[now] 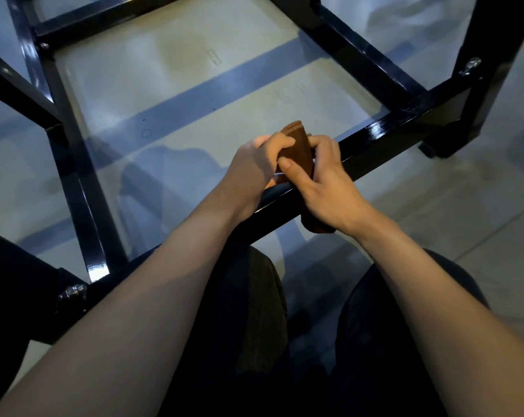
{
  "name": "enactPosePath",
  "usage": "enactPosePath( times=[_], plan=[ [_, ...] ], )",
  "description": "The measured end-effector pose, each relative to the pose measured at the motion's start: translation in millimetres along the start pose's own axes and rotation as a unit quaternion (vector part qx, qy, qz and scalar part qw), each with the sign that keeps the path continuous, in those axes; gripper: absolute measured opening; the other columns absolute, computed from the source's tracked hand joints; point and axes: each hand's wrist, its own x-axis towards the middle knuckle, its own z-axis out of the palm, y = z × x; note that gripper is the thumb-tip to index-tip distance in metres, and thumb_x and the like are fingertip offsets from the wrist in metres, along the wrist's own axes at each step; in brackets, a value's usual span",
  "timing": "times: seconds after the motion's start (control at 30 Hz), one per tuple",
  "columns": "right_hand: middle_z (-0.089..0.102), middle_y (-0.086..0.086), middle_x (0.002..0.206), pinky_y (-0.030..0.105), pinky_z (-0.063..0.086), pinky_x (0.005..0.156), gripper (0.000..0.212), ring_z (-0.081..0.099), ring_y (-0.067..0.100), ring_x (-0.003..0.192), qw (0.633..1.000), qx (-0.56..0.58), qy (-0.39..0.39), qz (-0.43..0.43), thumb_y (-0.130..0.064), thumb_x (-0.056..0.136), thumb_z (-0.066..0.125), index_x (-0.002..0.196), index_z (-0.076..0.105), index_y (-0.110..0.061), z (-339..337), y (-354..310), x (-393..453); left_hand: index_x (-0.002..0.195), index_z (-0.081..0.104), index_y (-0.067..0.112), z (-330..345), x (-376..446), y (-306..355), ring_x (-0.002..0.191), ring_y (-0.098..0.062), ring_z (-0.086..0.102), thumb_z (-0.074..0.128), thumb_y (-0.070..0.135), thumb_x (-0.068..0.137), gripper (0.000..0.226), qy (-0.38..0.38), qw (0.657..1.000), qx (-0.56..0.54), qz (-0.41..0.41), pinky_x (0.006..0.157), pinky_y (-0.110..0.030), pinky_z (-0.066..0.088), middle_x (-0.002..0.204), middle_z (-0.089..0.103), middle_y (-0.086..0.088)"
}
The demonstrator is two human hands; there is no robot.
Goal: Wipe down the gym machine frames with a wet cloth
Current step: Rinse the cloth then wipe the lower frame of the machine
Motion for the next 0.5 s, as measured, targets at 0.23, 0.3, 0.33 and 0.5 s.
enactPosePath(
  times=[0.23,0.3,0.33,0.5],
  plan=[
    [0.068,0.002,0.091,0.034,0.056,0.058,0.070,0.068,0.016,0.065,1.000,-0.013,-0.009,-0.009,-0.056,0.104,0.048,0.155,0.011,-0.028,7,-10,-5,0.098,0.065,0.006,-3,-5,6,0.074,-0.016,0.067,0.050,0.013,0.095,0.017,0.002,0.994,-0.106,-0.009,0.069,-0.028,0.055,0.083,0.069,-0.008],
    [0.073,0.005,0.100,0.030,0.055,0.068,0.071,0.072,0.016,0.080,0.998,-0.064,0.001,0.025,-0.055,0.106,0.045,0.162,0.015,-0.023,4,-9,-3,0.100,0.064,0.006,-6,-1,2,0.074,-0.018,0.065,0.053,0.011,0.095,0.013,0.025,0.993,-0.114,-0.011,0.067,-0.028,0.057,0.083,0.068,-0.009],
    [0.074,0.010,0.107,0.031,0.051,0.074,0.061,0.072,0.024,0.093,0.993,-0.109,0.026,0.041,-0.051,0.107,0.045,0.158,0.032,-0.019,0,-5,0,0.099,0.064,0.008,-9,4,-3,0.073,-0.016,0.063,0.055,0.013,0.096,0.011,0.061,0.996,-0.062,-0.005,0.067,-0.028,0.057,0.079,0.067,-0.005],
    [0.062,0.018,0.125,0.041,0.046,0.082,0.044,0.064,0.041,0.103,0.933,-0.296,0.174,0.108,-0.043,0.108,0.046,0.143,0.055,-0.018,-50,29,13,0.124,0.064,0.020,-29,7,-27,0.115,-0.022,0.061,0.064,0.049,0.092,0.043,0.077,0.877,0.475,-0.004,0.095,-0.029,0.044,0.120,0.066,0.001]
  ],
)
